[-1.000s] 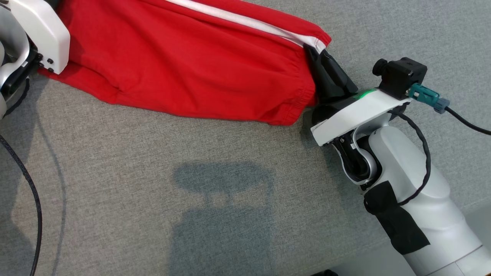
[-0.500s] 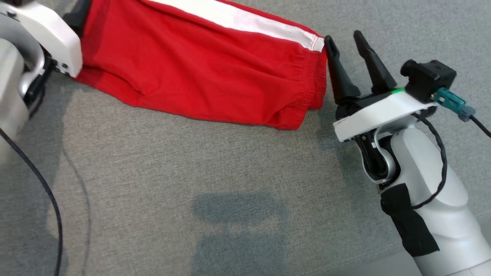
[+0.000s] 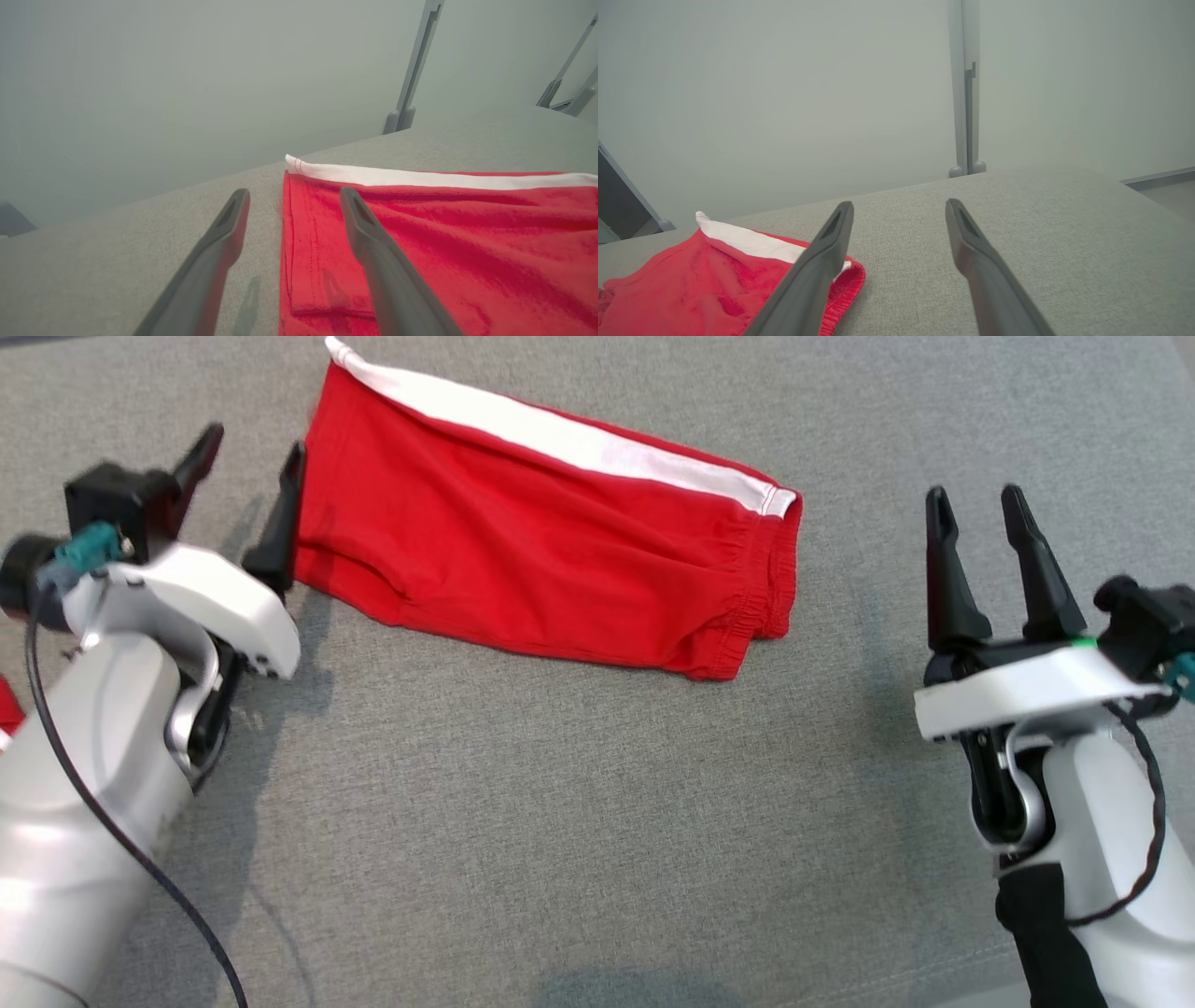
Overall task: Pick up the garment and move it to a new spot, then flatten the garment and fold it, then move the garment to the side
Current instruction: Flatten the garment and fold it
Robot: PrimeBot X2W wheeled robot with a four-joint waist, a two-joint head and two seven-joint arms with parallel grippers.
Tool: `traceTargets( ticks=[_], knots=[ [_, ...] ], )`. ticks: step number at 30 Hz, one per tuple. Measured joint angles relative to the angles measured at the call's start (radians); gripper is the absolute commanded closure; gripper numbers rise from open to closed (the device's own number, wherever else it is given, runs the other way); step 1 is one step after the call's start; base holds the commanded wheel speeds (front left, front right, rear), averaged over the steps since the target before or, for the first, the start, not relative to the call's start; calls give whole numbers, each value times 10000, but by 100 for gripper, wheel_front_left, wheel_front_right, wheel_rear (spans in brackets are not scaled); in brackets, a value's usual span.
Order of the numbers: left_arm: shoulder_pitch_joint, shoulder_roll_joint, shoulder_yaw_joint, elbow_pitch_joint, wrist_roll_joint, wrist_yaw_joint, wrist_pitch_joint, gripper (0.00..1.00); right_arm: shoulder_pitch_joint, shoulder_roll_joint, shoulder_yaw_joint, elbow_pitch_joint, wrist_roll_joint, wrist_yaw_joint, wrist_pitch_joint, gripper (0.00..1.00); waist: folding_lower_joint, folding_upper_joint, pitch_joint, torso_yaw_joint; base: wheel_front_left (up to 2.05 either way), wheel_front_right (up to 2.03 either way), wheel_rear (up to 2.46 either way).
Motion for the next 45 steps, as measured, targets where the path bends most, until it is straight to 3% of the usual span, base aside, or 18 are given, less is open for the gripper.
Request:
traceTargets(
  ticks=[7,13,18,27,30,31,32,34,37,45],
  knots=[
    [1757,-485,1875,-272,658,-2,0,0,1121,38,-261,-347,-194,0,0,0,0,0,-386,-46,0,0,0],
    [2009,-848,2909,397,999,-242,-2,0,1442,77,-240,-337,-142,0,0,0,0,0,-273,-393,0,0,0],
    [1853,-1058,3398,1628,963,-199,-10,0,1439,113,-230,-326,-6,0,0,0,0,0,-125,-735,0,0,0],
    [1313,-1413,3802,2382,940,-405,-17,1,1440,127,-244,-288,138,0,0,0,0,0,-14,-951,0,0,0],
    [1178,-1620,3845,2606,936,-477,-44,33,1440,128,-267,-265,148,0,0,0,0,0,-45,-865,0,0,0],
    [1174,-1697,3852,2708,915,-522,-44,54,1440,128,-272,-257,150,0,0,0,0,0,-66,-823,0,0,0],
    [1174,-1753,3835,2811,882,-587,-46,67,1438,128,-268,-255,150,0,0,0,0,0,-90,-784,0,0,0],
    [1162,-1898,3762,3003,880,-709,-59,76,1437,128,-257,-247,148,0,0,0,0,0,-142,-710,0,0,0],
    [1055,-2121,3582,3421,886,-821,-90,100,1432,130,-236,-221,136,0,0,0,0,0,-241,-574,0,0,0],
    [1188,-2426,3603,3342,1104,-807,-71,100,1430,130,-430,-198,8,0,0,0,0,0,-479,-293,0,0,0]
  ],
)
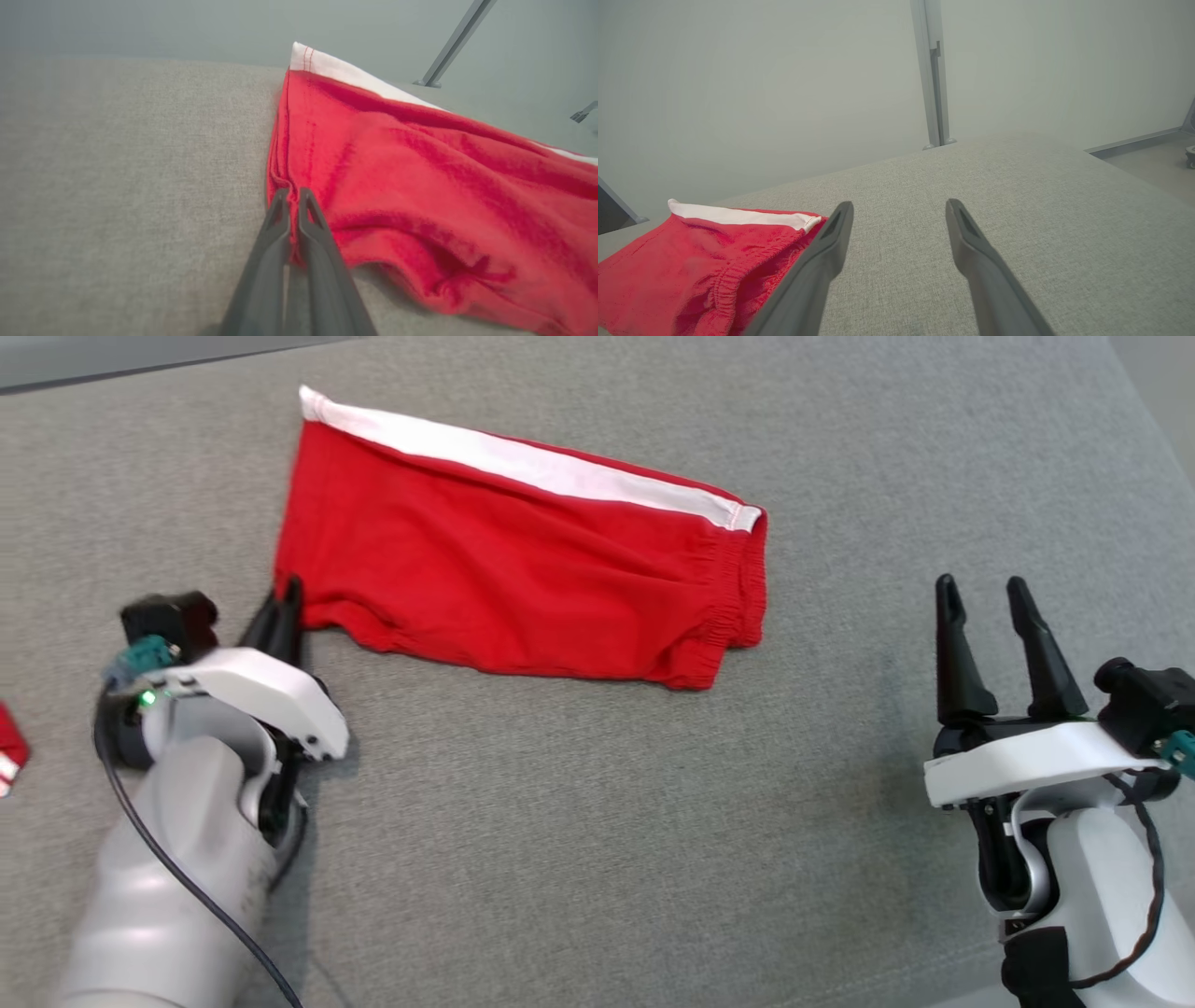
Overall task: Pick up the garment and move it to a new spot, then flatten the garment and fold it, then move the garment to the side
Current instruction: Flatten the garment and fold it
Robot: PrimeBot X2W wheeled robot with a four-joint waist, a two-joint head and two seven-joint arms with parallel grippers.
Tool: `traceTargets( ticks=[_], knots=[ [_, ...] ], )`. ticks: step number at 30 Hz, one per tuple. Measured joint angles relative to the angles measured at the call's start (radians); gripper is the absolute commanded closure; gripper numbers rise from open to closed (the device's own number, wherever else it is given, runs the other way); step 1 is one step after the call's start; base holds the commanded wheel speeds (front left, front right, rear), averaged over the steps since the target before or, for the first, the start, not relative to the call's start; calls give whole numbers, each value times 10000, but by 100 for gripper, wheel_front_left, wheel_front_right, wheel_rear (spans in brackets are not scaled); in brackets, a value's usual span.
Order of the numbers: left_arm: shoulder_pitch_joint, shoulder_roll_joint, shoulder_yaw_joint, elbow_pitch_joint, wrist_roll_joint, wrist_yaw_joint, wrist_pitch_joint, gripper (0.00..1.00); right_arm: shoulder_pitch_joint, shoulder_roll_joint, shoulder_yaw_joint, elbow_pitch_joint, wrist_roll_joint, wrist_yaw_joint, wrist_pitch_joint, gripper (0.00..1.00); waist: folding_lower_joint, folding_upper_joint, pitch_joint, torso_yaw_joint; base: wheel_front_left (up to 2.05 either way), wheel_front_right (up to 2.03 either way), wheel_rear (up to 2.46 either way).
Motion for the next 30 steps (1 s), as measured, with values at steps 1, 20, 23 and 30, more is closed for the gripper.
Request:
traceTargets(
  ticks=[1,20,23,30],
  knots=[
    [154,-88,33,-107,75,2,2,100,1,0,-102,4,-23,0,0,0,0,0,-54,79,0,0,0],
    [2827,-1250,1290,-1499,943,274,71,100,72,-8,-157,477,-454,0,0,0,0,0,-1501,1638,0,0,0],
    [3093,-1409,1471,-1590,1118,274,71,100,208,-8,-163,550,-508,0,0,0,0,0,-1586,1710,0,0,0],
    [3384,-1496,1835,-2011,1565,234,71,0,227,-44,-173,593,-523,0,0,0,0,0,-1675,1794,0,0,0]
  ],
)
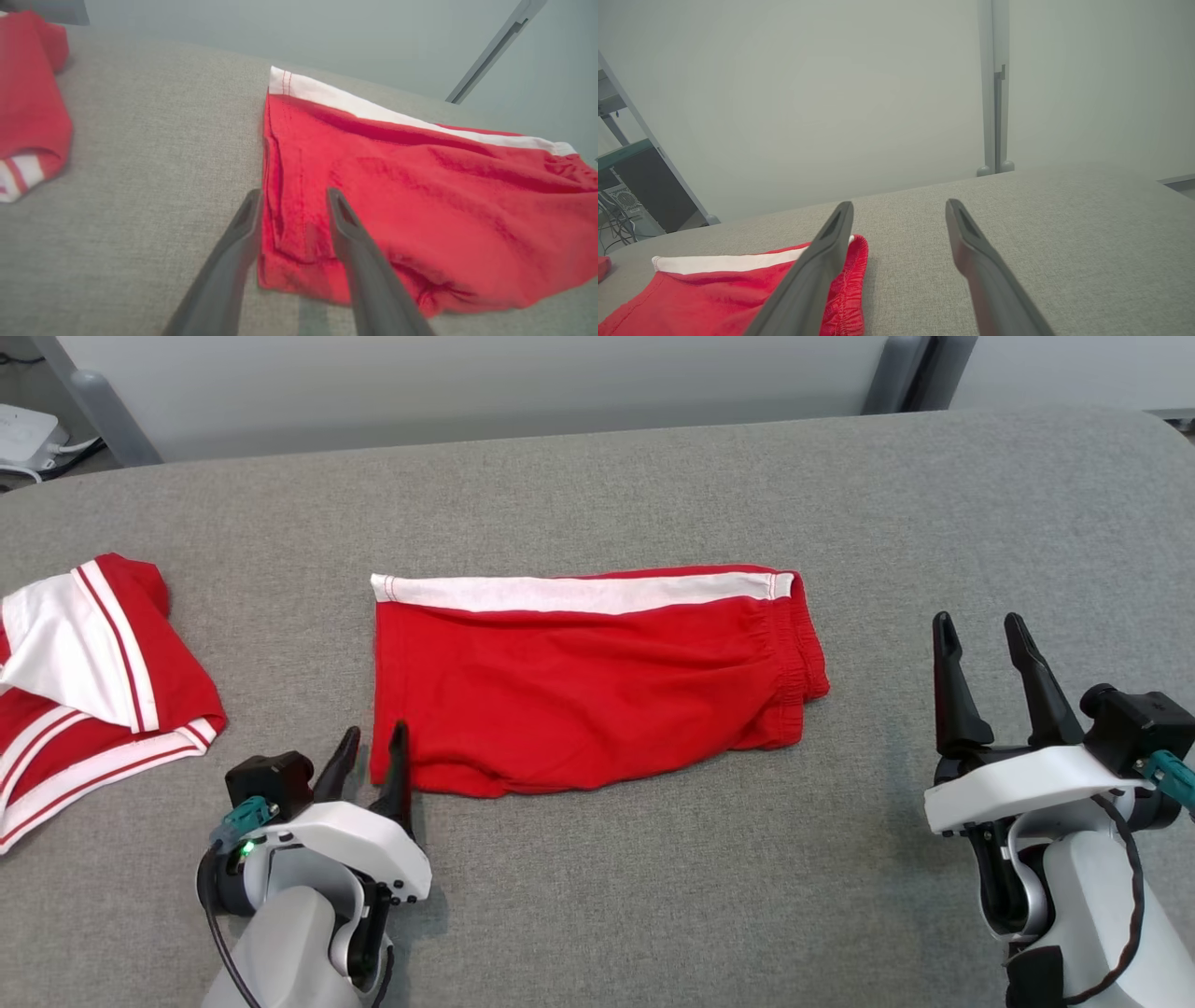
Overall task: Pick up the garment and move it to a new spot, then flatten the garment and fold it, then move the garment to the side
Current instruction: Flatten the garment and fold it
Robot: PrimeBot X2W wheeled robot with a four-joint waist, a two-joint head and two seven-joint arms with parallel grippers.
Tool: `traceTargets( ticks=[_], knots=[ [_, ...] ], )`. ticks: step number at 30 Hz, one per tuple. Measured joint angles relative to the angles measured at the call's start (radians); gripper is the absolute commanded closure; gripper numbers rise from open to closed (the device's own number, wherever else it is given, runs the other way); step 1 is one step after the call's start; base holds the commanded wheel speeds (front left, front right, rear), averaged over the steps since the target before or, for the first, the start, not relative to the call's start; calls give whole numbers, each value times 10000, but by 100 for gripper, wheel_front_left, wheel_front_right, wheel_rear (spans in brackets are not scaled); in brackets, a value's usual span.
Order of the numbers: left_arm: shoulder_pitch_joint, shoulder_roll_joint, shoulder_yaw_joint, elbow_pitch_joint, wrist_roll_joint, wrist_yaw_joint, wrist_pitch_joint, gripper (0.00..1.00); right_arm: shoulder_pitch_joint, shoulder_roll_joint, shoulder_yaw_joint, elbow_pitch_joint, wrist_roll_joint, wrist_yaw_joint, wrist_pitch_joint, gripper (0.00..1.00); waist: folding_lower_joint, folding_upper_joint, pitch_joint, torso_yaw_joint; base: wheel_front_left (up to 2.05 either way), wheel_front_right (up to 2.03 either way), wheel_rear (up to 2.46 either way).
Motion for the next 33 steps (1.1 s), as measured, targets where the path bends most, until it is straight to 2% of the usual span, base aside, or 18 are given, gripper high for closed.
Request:
traceTargets(
  ticks=[11,16,22,28,33],
  knots=[
    [1455,-15,986,-3325,2186,397,0,0,290,-128,-268,67,-176,0,0,0,0,0,-359,421,0,0,0],
    [2399,-15,1337,-4564,2844,571,0,0,406,-130,-284,178,-194,0,0,0,0,0,-499,705,0,0,0],
    [3270,-17,1498,-5488,3127,570,0,0,407,-174,-267,522,-349,0,0,0,0,0,-538,1118,0,0,0],
    [3542,-15,1450,-6151,3386,594,0,0,221,-303,-224,1620,-370,0,2,0,0,0,-392,1690,0,0,0],
    [3566,-13,1152,-6418,3509,748,-2,0,-630,-422,-272,2558,-347,0,0,0,1,0,-180,2238,0,0,0]
  ],
)
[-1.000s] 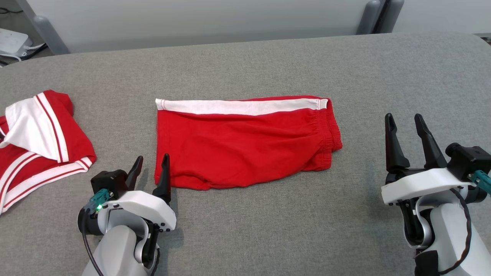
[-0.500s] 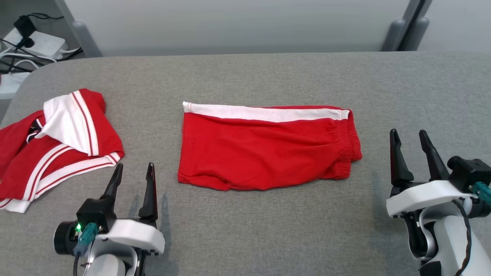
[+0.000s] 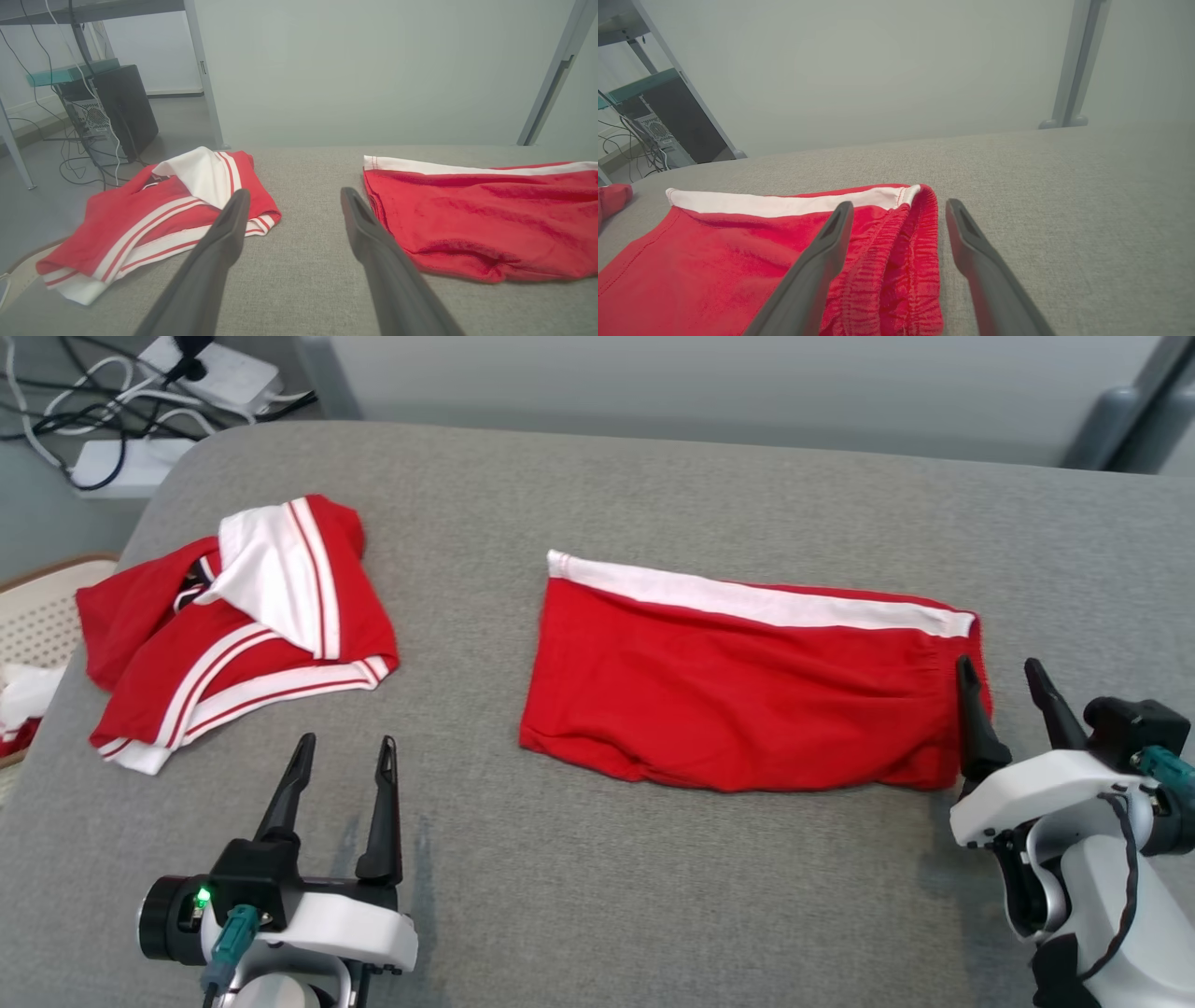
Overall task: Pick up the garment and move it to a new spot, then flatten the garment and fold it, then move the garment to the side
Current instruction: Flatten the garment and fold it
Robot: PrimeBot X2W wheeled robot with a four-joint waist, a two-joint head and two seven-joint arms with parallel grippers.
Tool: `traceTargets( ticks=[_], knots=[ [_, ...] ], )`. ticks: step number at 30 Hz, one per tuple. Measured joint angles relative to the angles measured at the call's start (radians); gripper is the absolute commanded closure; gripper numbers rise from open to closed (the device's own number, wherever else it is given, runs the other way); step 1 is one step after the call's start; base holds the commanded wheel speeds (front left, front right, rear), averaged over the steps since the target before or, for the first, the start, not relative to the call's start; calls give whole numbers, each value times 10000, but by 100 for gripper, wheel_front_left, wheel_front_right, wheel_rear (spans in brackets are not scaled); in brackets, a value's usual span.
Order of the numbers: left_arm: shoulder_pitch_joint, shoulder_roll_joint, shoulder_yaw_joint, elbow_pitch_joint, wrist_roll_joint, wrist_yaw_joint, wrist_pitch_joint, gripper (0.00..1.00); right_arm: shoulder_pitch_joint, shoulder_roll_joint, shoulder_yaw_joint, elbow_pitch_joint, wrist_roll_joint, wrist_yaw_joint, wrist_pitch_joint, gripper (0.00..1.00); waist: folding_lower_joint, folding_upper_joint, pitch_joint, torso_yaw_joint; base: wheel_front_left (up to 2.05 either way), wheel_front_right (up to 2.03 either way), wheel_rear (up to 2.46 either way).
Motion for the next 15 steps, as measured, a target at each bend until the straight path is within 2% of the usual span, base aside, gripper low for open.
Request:
traceTargets(
  ticks=[10,15],
  knots=[
    [-1,0,-485,-113,-136,136,2,0,-920,-159,-449,2029,217,0,0,0,0,0,380,856,0,0,0],
    [-2,0,-527,-169,-211,161,2,0,-1038,-163,-901,2324,182,0,2,0,0,-1,560,928,0,0,0]
  ],
)
